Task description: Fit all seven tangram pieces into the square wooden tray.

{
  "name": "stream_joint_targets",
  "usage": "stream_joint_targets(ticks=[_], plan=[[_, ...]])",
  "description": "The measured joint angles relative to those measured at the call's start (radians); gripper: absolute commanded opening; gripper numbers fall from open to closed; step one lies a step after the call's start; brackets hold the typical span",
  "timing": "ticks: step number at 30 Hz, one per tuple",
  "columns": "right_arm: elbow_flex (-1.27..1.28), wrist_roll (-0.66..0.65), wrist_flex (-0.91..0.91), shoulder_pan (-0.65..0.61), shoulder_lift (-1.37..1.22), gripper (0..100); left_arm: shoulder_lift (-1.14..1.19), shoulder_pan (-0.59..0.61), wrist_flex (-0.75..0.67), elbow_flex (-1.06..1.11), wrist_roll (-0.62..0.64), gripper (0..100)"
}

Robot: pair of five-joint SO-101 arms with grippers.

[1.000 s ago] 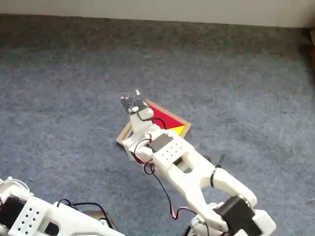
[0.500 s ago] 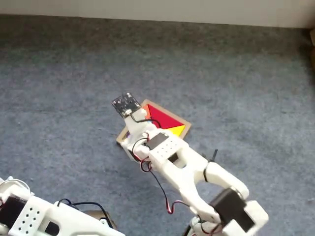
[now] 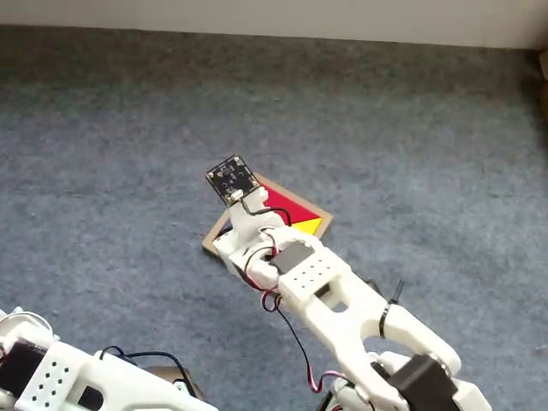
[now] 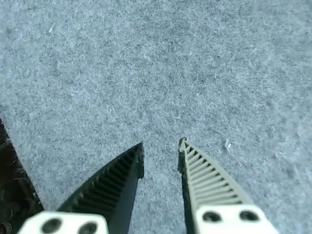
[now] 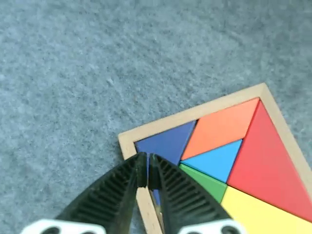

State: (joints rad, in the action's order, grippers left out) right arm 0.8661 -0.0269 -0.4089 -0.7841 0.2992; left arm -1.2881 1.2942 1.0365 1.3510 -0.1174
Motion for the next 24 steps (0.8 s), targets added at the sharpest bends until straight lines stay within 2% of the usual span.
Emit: stream_joint_targets(ticks=[3,9,15,24], plan=[[0.000,0.000,0.005,0.048,-0.003,2.2,0.000,-0.018,0.000,0.000,0.000,13],[0.066,0.000,0.008,0.126,0.132,2.2,0.000,-0.178,0.000,0.000,0.000,13],[0.186,0.000,0.008,0.133,0.262,2.2,0.000,-0.425,0.000,-0.020,0.114,13],[0.311,0.000,0.008,0.133,0.437,2.2,0.000,-0.796,0.000,-0.114,0.212,12]])
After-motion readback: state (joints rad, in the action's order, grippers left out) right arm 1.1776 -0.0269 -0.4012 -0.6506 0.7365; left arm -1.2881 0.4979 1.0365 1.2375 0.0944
